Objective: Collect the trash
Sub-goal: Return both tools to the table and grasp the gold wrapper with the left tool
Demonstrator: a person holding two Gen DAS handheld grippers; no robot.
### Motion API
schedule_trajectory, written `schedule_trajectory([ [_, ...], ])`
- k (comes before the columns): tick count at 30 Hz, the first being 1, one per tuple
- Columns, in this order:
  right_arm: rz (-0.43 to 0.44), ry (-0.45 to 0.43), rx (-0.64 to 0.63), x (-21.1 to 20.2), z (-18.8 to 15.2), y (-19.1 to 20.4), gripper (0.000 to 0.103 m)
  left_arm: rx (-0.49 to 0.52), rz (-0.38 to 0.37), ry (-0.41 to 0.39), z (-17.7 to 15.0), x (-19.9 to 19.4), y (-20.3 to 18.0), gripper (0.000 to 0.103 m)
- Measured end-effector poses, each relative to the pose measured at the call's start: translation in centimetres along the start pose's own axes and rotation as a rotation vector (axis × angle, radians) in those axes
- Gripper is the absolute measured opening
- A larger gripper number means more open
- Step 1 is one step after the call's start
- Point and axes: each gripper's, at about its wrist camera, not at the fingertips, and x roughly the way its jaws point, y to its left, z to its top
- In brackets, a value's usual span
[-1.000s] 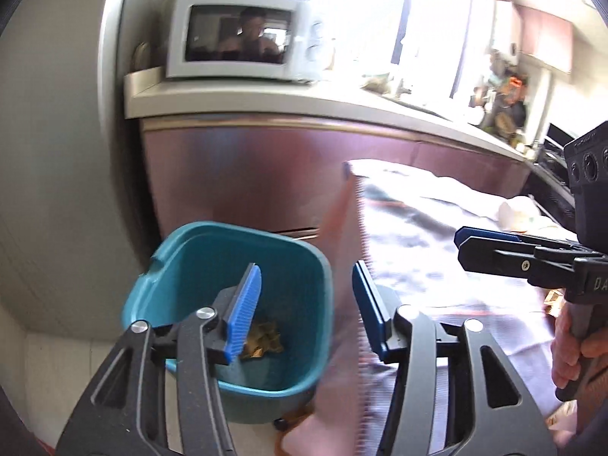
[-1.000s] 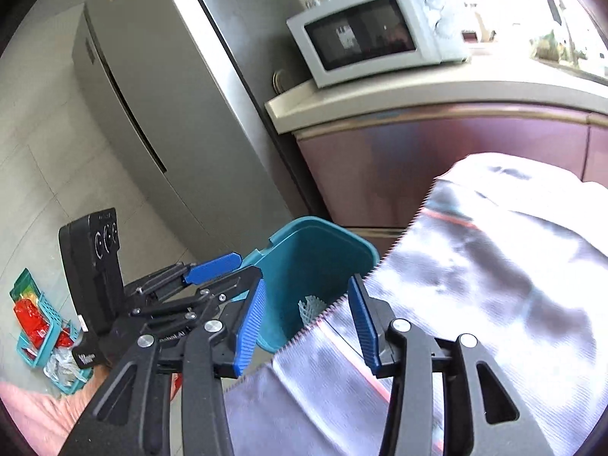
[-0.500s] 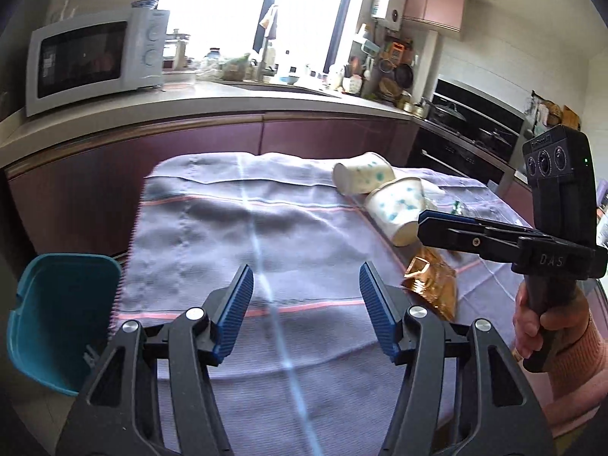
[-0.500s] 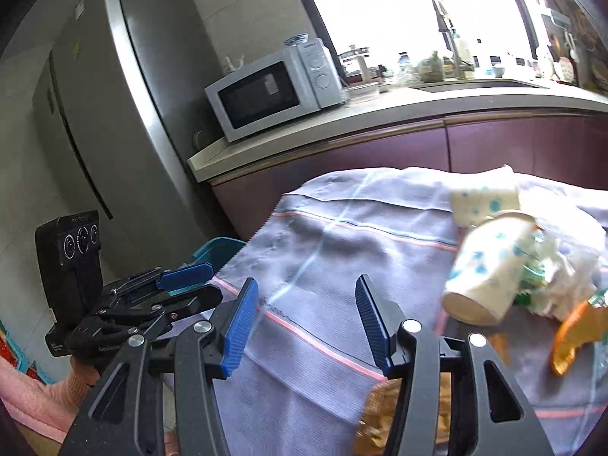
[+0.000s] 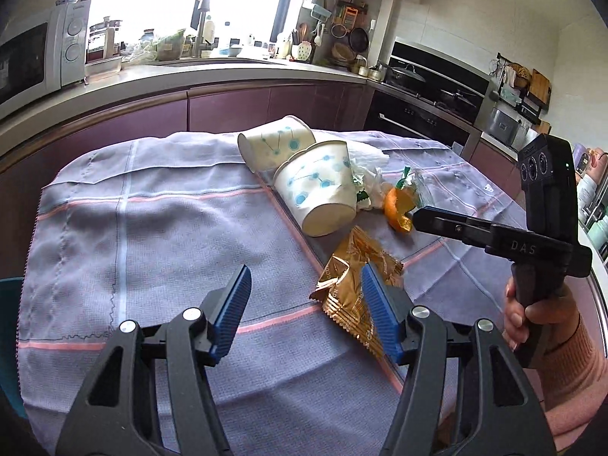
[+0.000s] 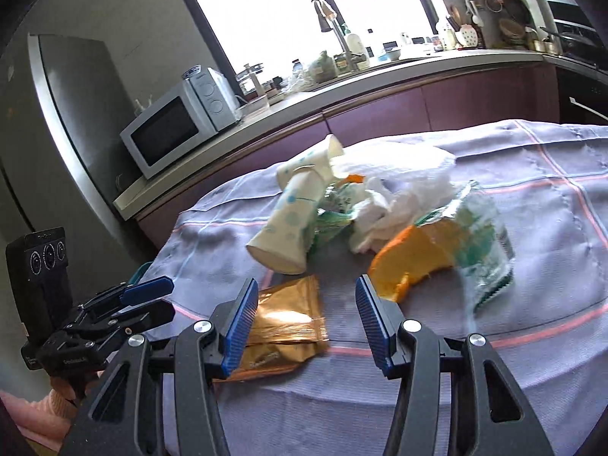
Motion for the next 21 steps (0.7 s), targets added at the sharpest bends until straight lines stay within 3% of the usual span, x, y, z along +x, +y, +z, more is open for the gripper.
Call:
schedule_trajectory([
  [7,-0.088,-0.055,0.059,-1.2,1.4,-4.4,0.051,-0.027,0.005,0.011,2.0,1.5,0.2,0.06],
  [12,-0.096,-0.067,0.092,-1.4,1.8,-6.2,0.051,-0.016,0.01,0.011,3.2,2.5,-0.5,0.061],
  [21,-0.093,-0.05,0.131,-0.9,2.1,-8.5,0.058,0.047,-0.017,0.099,1.2,3.6,-2.0,0.062],
])
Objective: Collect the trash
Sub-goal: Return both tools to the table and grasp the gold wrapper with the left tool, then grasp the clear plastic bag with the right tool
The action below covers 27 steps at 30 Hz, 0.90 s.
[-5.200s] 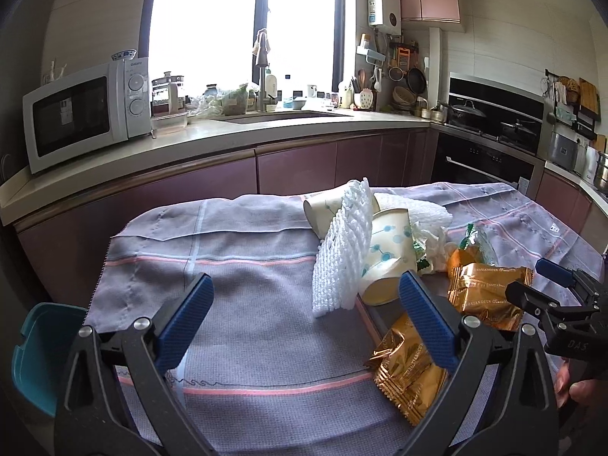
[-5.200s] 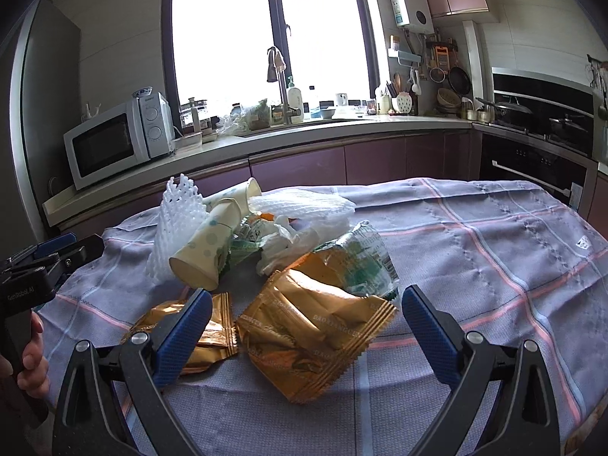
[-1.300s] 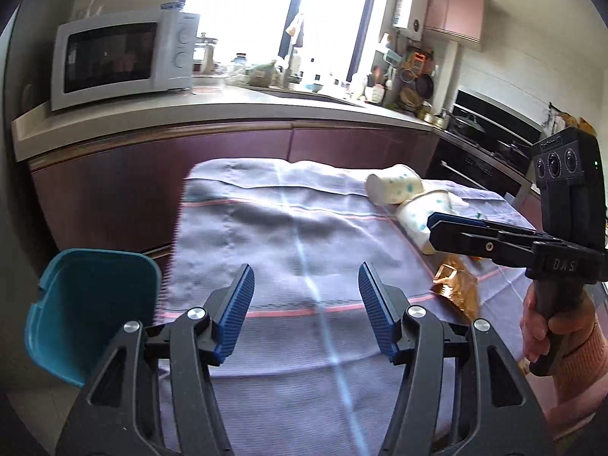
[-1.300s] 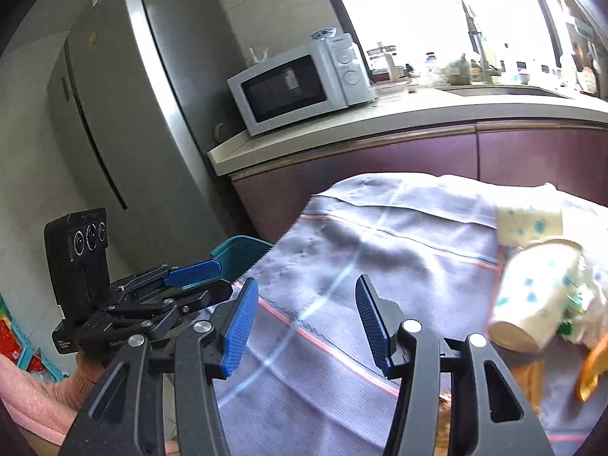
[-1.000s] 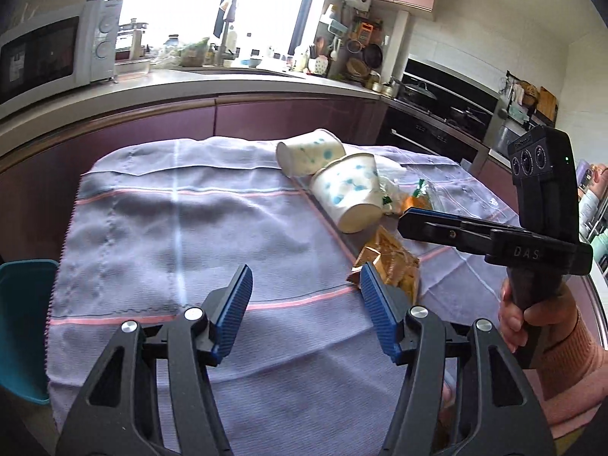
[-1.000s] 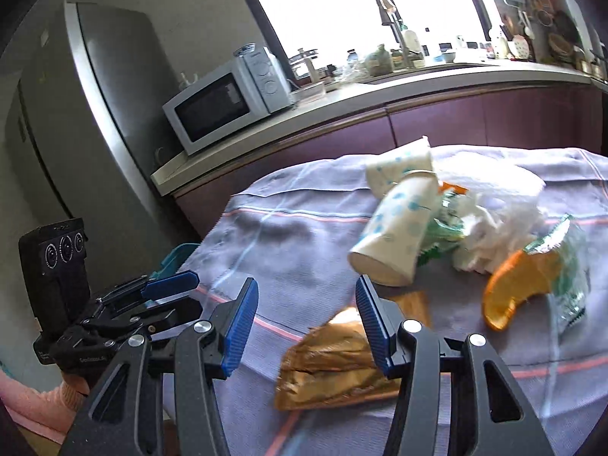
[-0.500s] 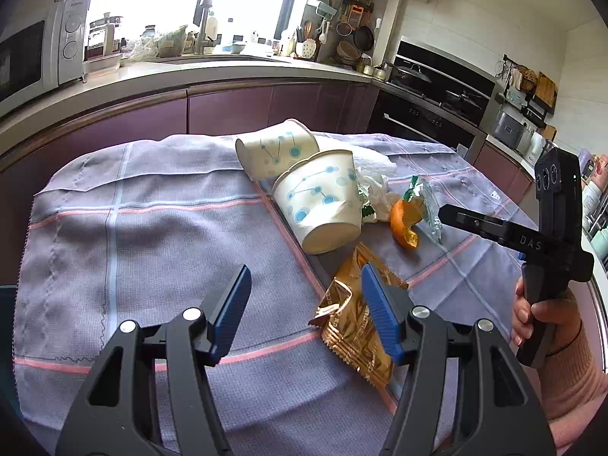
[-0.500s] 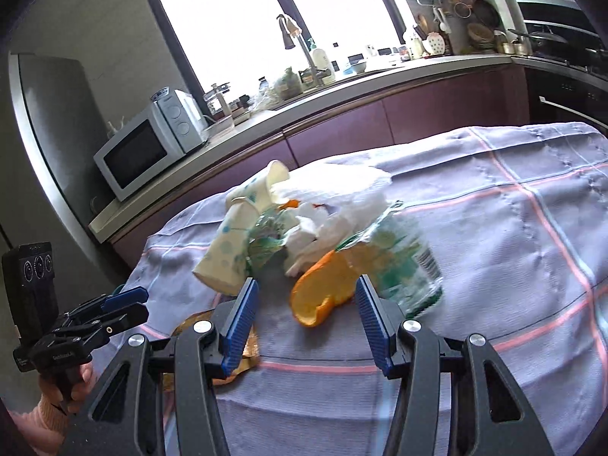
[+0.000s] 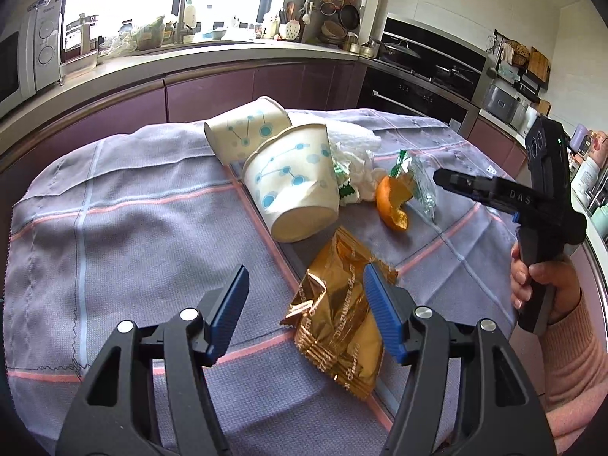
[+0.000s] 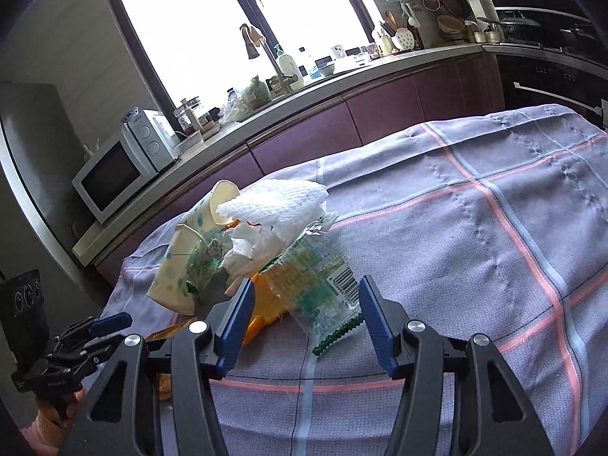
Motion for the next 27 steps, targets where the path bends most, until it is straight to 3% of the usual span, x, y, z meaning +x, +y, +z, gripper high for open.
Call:
schedule_trajectory([
  [7,0.028,0.084,0.045,1.9,0.9,-1.4,0.06,-0.007,-0.035,0.073,-1.9,0.3,0.3,0.062],
  [10,0.042,0.105,0.045,2.2,0.9,-1.3,0.057,-0.015,-0.054,0.097,-2.1,0.7,0.2,0.053],
  [15,0.068,0.109,0.055,2.0,0.5,-1.3,0.029,-0.045,-0.073,0.112,-2.2,0.8,0.4,0.035],
  [17,0.077,0.105,0.042,1.8,0.3,-1.0,0.021,-0.058,-0.084,0.111,-2.2,0.8,0.5,0.032],
  [27,0.069,0.006,0.01,-1.4,0.5,-0.2,0.012,-0.06,-0.088,0.066,-2.2,-0.6,0.3,0.025],
])
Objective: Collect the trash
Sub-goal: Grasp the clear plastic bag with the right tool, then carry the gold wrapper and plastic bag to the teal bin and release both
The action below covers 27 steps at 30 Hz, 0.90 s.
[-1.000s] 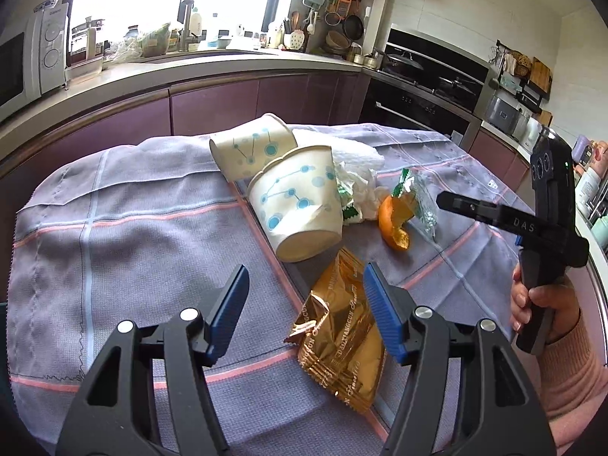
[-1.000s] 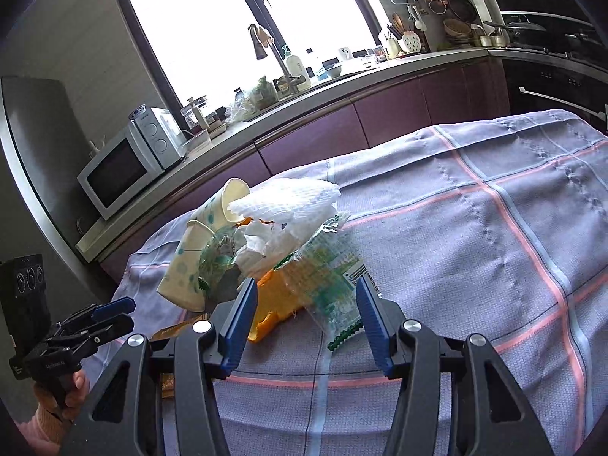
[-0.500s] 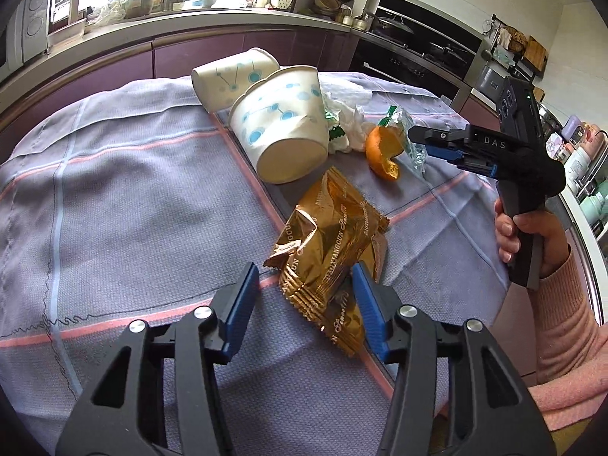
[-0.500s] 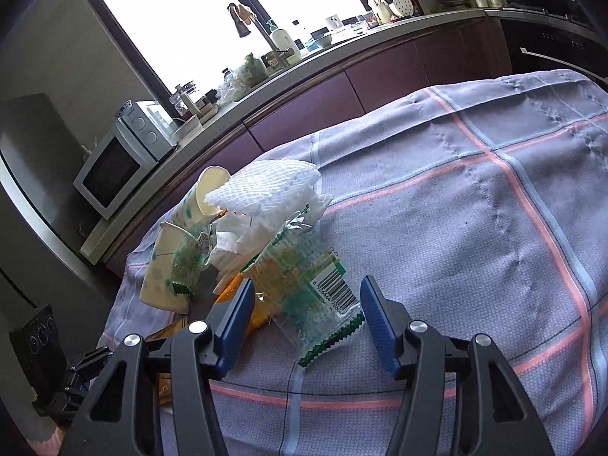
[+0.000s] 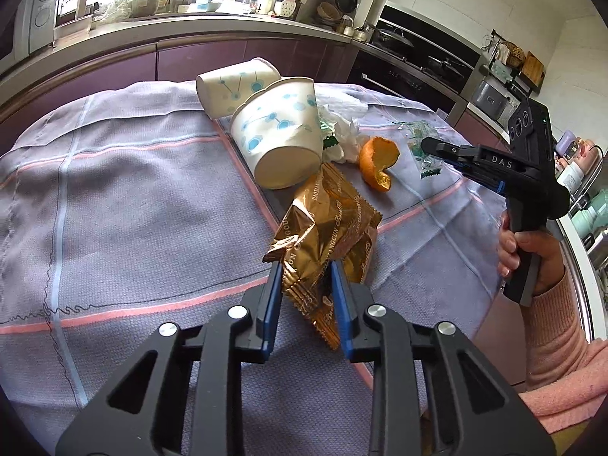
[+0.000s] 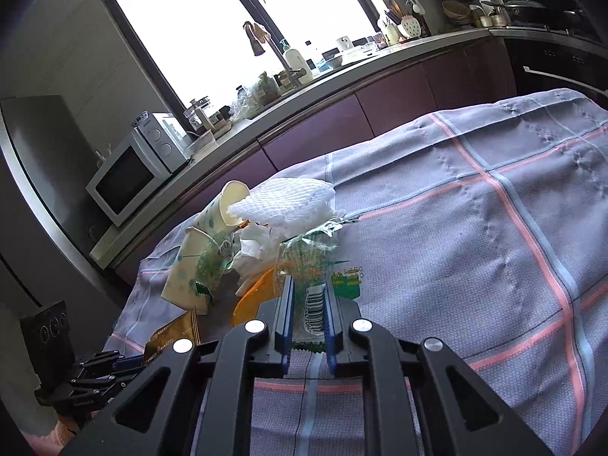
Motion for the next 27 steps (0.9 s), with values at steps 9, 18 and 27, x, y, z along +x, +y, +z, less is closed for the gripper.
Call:
schedule_trajectory([
  [9,0.047,-0.027,-0.065,-1.5,-0.3,3.0,0.012,0.012,-0.003,-0.057,-0.2,-2.4,-0.2,0.022],
  [18,0.171,0.036,-0.183,0.3,-1.5,9.3,0.012,-0.01,0.042,-0.118,-1.1,-6.1,1.6,0.022],
  [27,0.288,0.11,-0.292,3.3,-2.9,15.9,0.012,-0.08,0.123,-0.196,-2.8,-11.0,4.8,0.022],
])
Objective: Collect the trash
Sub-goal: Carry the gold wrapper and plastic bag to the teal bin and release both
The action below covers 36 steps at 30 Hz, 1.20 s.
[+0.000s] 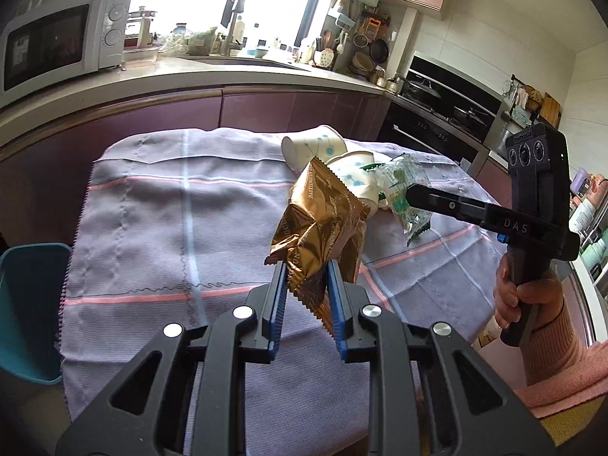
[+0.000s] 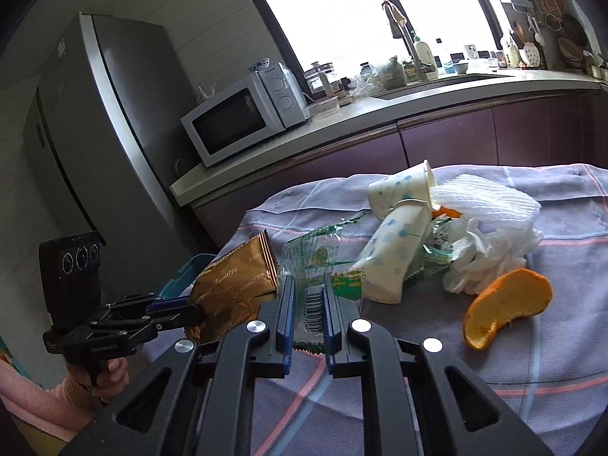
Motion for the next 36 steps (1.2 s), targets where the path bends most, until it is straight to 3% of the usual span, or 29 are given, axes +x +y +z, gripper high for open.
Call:
schedule_trajectory([
  [20,0.268,0.187,-0.182,13.1,3.4,12.7,0.012,-0.222,0.35,-0.135,-2.2,-11.4,13.4,0.022],
  [27,0.314,0.267,-0.222,18.0,3.7,16.3,0.012,-0.3,0.431,-0.122,-3.4,-12.6,18.3,0.022],
  [36,0.322,0.353,-0.255,23.5,3.3,19.7,0.011,-0.371,0.479,-0.085,-5.1,-12.0,22.2,0.022],
])
